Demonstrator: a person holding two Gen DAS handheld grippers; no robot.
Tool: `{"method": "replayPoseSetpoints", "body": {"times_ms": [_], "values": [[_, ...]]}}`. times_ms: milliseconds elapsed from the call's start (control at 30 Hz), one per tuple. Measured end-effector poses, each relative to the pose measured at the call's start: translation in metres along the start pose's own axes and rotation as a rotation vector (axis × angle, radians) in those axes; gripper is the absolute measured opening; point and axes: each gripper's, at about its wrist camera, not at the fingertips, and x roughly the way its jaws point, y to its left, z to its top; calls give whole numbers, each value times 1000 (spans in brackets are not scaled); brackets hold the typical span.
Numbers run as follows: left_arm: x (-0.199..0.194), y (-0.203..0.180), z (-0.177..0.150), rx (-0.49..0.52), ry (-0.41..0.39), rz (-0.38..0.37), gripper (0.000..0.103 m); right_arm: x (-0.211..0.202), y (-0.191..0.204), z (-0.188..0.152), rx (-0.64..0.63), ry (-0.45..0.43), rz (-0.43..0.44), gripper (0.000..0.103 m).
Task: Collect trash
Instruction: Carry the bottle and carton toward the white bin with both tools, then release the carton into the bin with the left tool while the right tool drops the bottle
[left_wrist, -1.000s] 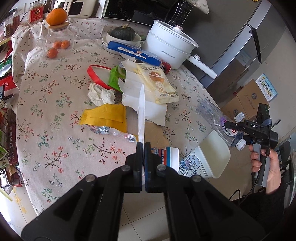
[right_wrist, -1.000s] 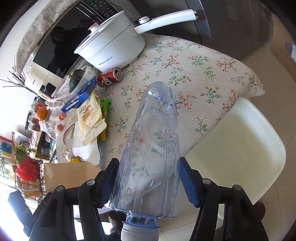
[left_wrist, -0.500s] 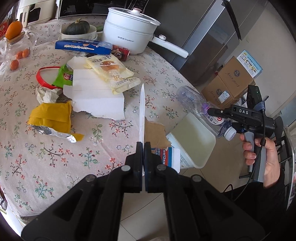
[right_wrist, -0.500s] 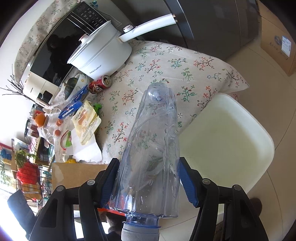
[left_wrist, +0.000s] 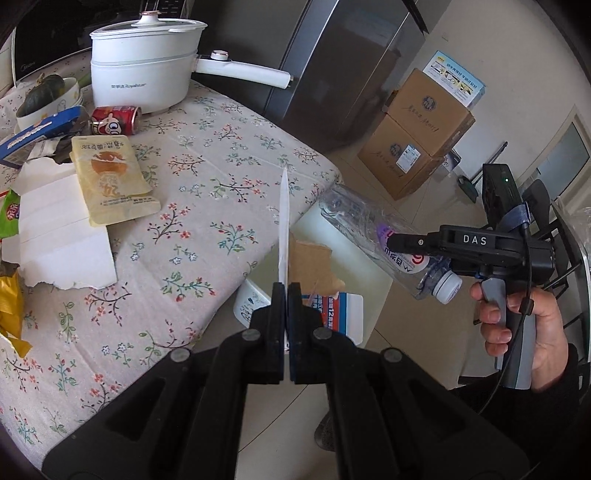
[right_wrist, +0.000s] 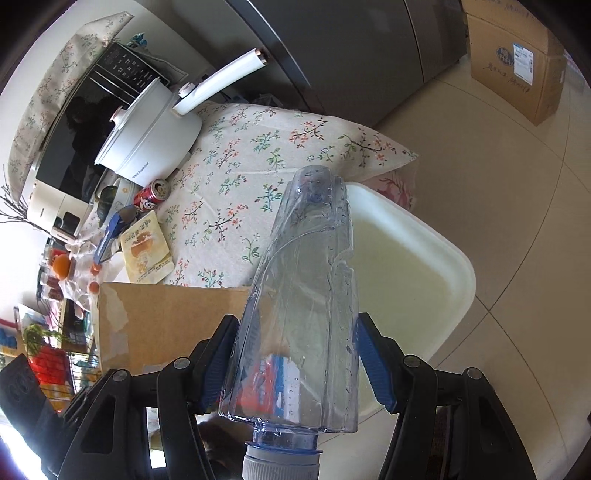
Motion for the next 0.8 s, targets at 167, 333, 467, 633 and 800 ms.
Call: {"method": "replayPoseSetpoints", "body": {"times_ms": [167,333,467,633,800], "values": [[36,-22,5,34,24,-15,2,-7,-23,-2,29,-7,-11,65],[67,-32,7,56,43,-11,2,-9,-38,-4,42,0,-26,64],[85,-32,9,56,68,26,13,-5,-44,-6,38,15,-43,64],[74,-27,10,48,33,104,55,-2,-46,-8,30,27,-56,64],[54,-13,12,44,8,174,69,1,-42,-7,25,33,-60,64]]}}
